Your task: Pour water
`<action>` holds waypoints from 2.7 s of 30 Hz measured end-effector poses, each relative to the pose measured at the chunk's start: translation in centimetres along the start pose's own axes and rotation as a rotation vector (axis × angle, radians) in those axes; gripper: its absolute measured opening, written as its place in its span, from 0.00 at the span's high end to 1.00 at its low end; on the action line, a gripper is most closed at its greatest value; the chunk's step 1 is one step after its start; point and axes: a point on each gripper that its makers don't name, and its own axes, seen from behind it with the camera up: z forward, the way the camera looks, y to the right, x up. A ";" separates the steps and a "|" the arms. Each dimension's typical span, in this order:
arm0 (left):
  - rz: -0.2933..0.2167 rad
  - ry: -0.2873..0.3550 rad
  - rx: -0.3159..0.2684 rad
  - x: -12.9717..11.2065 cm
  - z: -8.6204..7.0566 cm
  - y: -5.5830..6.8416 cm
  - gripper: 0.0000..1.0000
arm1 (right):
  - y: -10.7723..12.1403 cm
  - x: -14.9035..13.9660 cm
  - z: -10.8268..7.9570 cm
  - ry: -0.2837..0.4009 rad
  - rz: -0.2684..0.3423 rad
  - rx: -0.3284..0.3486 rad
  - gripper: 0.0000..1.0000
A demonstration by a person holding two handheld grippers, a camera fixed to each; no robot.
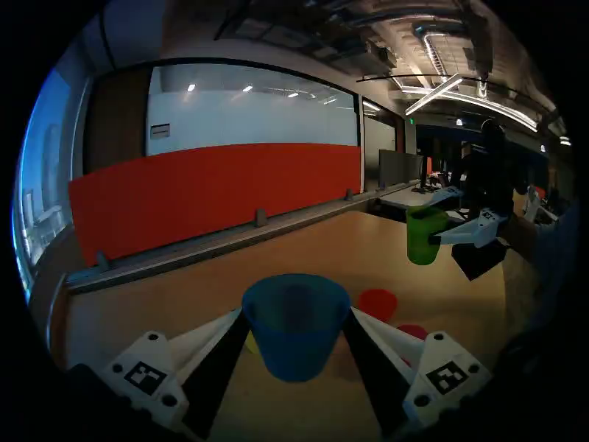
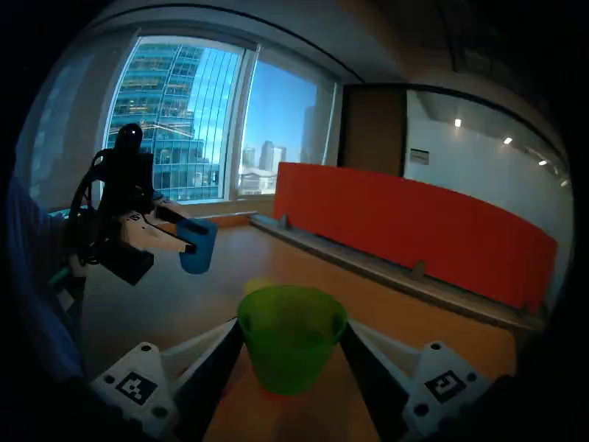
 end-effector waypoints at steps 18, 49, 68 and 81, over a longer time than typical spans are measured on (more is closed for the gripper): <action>0.013 -0.108 -0.024 -4.5 1.3 0.8 0.14 | 0.9 -5.8 0.7 -0.157 0.030 0.002 0.09; 0.074 -0.369 -0.101 -13.2 3.2 1.9 0.14 | 1.3 -13.2 1.7 -0.356 0.040 0.027 0.09; 0.060 -0.385 -0.118 -14.5 4.0 1.8 0.13 | 1.6 -14.7 2.2 -0.388 0.036 0.024 0.09; 0.076 -0.416 -0.109 -15.8 3.6 1.6 0.10 | 1.5 -15.3 2.3 -0.396 0.038 0.021 0.09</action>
